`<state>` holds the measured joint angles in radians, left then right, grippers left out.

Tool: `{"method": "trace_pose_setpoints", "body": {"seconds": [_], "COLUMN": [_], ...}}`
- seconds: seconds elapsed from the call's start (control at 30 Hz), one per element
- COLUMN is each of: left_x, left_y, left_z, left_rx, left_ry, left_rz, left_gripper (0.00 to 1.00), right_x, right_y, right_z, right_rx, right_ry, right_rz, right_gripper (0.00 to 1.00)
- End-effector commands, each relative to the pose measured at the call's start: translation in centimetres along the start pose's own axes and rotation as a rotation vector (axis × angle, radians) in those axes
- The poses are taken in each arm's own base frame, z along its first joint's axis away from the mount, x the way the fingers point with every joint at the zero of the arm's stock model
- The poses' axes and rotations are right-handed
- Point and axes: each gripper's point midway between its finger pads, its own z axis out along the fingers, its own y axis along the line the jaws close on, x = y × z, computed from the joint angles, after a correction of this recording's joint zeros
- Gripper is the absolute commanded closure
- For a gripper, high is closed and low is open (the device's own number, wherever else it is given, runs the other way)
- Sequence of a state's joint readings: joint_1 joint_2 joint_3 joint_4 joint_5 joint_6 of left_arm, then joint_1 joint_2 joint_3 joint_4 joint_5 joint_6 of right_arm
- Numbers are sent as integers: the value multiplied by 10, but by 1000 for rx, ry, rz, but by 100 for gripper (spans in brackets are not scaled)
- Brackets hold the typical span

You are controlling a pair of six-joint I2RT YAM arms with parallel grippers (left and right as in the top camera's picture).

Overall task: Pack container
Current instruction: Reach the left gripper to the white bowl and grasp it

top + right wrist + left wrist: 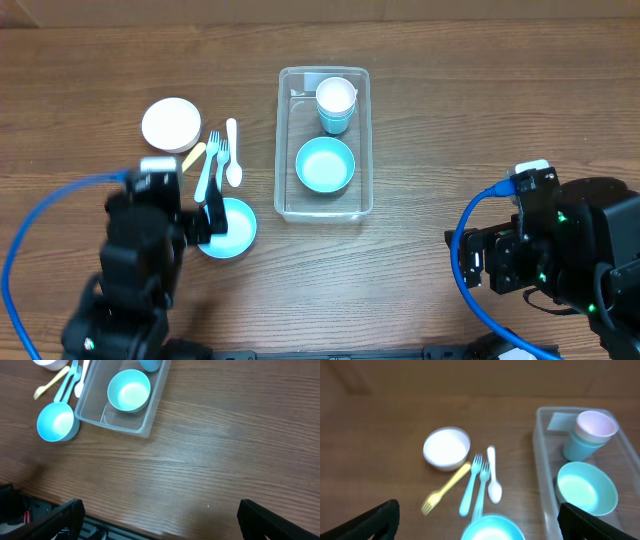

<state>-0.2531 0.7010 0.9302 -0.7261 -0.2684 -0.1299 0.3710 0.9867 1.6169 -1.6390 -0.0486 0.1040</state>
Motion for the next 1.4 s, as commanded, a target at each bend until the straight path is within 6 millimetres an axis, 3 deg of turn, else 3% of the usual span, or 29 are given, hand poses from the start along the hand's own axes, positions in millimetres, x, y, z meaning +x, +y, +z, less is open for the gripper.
{"method": "trace_pose_setpoints", "body": {"seconds": [0.0, 0.1, 0.2, 0.3, 0.37, 0.5, 0.57, 0.63, 0.73, 0.83, 0.93, 1.03, 1.2, 1.3, 1.37], "left_x": [-47, -47, -41, -28, -17, 9, 27, 42, 82, 104, 120, 124, 127, 134, 136], "left_y": [-20, -23, -7, 33, 74, 135, 146, 151, 148, 146, 147, 148, 129, 125, 125], "left_z": [-2, 7, 18, 48, 74, 122, 151, 175, 224, 248, 267, 280, 302, 310, 312], "left_rx": [92, 90, 8, -38, -71, -161, -161, -154, -68, -32, -27, -29, 31, 36, 37], "left_ry": [-57, -43, 1, 96, 157, 248, 298, 331, 396, 423, 432, 408, 372, 373, 376], "left_rz": [155, 164, 202, 138, 54, -39, -36, -44, -61, -71, -77, -116, -94, -106, -107], "left_gripper": [0, 0, 0, 0, 0, 0, 0, 0, 0, 0, 4, 10, 25, 28, 43], "right_x": [-3, -3, -3, -3, -3, -3, -3, -3, -3, -3, -3, -3, -3, -3, -3], "right_y": [2, 2, 2, 2, 2, 2, 2, 2, 2, 2, 2, 2, 2, 2, 2], "right_z": [-4, -4, -4, -4, -4, -4, -4, -4, -4, -4, -4, -4, -4, -4, -4], "right_rx": [-9, -9, -9, -9, -9, -9, -9, -9, -9, -9, -9, -9, -9, -9, -9], "right_ry": [-22, -22, -22, -22, -22, -22, -22, -22, -22, -22, -22, -22, -22, -22, -22], "right_rz": [-5, -5, -5, -5, -5, -5, -5, -5, -5, -5, -5, -5, -5, -5, -5], "right_gripper": [0, 0, 0, 0, 0, 0, 0, 0, 0, 0, 0, 0, 0, 0, 0]}}
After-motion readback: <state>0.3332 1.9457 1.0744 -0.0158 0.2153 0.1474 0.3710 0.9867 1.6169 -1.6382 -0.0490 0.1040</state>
